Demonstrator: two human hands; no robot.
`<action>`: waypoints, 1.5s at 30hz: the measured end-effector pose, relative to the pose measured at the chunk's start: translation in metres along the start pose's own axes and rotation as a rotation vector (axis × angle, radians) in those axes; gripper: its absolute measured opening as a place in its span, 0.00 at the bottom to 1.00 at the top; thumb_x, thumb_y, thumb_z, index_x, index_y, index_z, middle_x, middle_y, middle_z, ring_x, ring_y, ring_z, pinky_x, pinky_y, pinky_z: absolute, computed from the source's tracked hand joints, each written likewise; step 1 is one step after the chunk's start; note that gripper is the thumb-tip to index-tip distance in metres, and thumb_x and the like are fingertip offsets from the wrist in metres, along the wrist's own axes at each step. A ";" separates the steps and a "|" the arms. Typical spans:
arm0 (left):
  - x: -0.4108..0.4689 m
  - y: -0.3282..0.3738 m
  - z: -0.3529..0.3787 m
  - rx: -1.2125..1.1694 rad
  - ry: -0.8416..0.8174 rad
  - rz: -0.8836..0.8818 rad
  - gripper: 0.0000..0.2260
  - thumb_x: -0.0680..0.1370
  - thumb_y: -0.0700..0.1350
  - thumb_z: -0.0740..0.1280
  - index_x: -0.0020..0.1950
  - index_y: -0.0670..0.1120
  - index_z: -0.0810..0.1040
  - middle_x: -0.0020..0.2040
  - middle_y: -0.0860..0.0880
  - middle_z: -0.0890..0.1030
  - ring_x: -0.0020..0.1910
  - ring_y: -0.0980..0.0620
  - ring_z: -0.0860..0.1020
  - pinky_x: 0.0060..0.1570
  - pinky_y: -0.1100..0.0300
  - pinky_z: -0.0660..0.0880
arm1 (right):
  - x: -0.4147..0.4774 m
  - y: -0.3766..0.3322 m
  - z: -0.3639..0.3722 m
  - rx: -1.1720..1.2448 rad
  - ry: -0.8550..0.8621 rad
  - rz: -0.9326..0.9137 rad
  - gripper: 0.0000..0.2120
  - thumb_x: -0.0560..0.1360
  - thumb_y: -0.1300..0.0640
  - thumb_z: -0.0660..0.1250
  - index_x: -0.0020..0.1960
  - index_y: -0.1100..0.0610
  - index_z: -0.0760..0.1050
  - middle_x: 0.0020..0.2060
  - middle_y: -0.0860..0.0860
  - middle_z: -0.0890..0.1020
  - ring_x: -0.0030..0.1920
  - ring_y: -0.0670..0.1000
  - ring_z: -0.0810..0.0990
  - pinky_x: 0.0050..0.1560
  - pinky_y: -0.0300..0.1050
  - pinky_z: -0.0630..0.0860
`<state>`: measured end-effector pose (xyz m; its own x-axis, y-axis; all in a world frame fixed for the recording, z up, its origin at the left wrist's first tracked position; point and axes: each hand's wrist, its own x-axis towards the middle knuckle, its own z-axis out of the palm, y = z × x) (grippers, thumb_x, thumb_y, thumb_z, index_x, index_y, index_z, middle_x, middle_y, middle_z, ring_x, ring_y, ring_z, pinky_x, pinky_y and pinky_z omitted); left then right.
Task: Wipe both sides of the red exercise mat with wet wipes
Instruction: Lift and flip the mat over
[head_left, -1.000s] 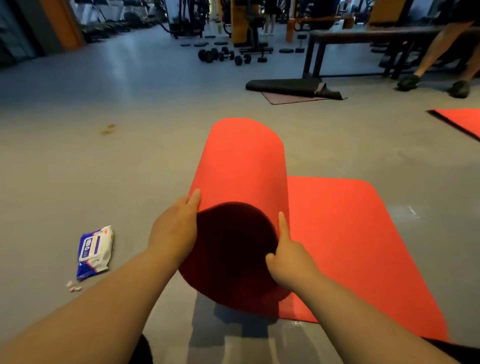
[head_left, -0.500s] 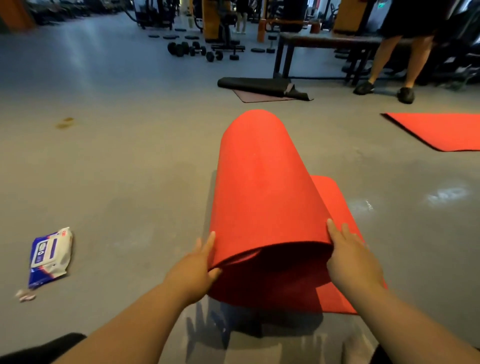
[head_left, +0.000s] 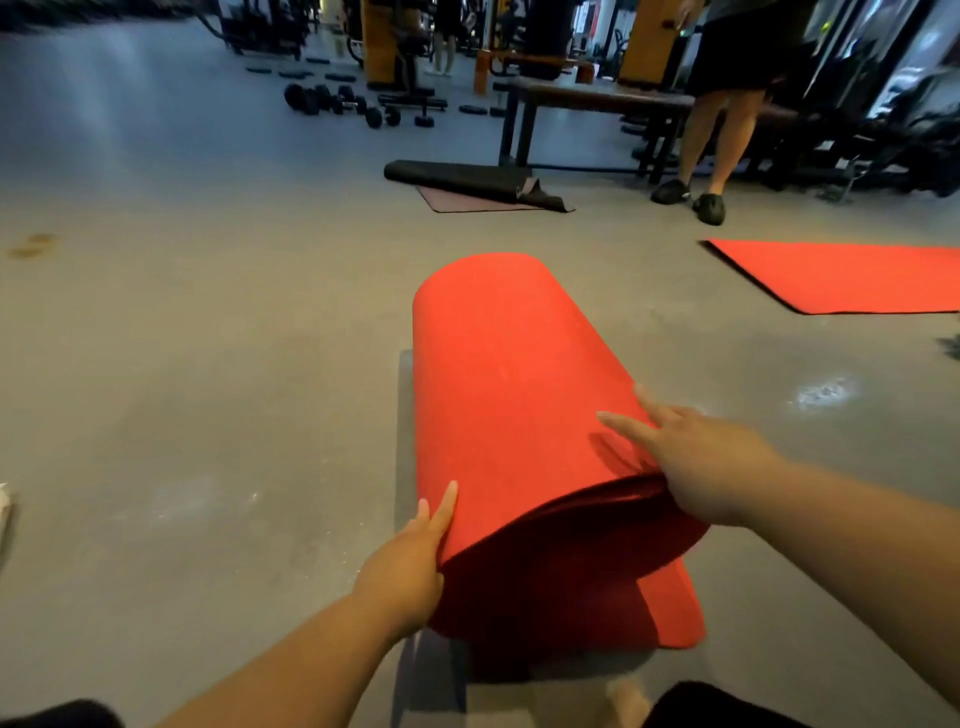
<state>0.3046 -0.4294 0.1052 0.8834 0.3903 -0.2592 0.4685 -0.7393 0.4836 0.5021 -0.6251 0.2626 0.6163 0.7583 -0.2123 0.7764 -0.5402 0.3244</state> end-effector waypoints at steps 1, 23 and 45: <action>0.004 0.012 0.002 0.023 0.007 0.036 0.44 0.75 0.39 0.59 0.62 0.72 0.26 0.79 0.49 0.44 0.69 0.45 0.70 0.63 0.53 0.71 | -0.002 0.002 0.003 0.017 -0.007 -0.063 0.43 0.72 0.66 0.57 0.74 0.35 0.40 0.77 0.48 0.42 0.75 0.53 0.57 0.64 0.48 0.68; 0.067 0.186 -0.051 0.455 0.255 0.125 0.32 0.78 0.37 0.54 0.78 0.50 0.43 0.70 0.42 0.65 0.56 0.37 0.77 0.52 0.47 0.74 | -0.023 0.125 0.097 0.430 0.101 0.512 0.37 0.77 0.62 0.53 0.73 0.32 0.42 0.62 0.58 0.74 0.55 0.60 0.77 0.48 0.49 0.73; 0.070 0.149 -0.151 0.766 0.344 0.297 0.25 0.83 0.42 0.49 0.78 0.57 0.49 0.79 0.54 0.53 0.71 0.44 0.65 0.60 0.49 0.71 | -0.027 0.076 0.052 0.655 0.120 0.581 0.38 0.75 0.63 0.54 0.72 0.29 0.46 0.44 0.54 0.74 0.38 0.55 0.73 0.41 0.48 0.75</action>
<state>0.4369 -0.4294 0.2854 0.9779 0.1760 0.1125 0.1981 -0.9521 -0.2331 0.5514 -0.7052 0.2448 0.9475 0.3125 -0.0676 0.2872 -0.9247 -0.2499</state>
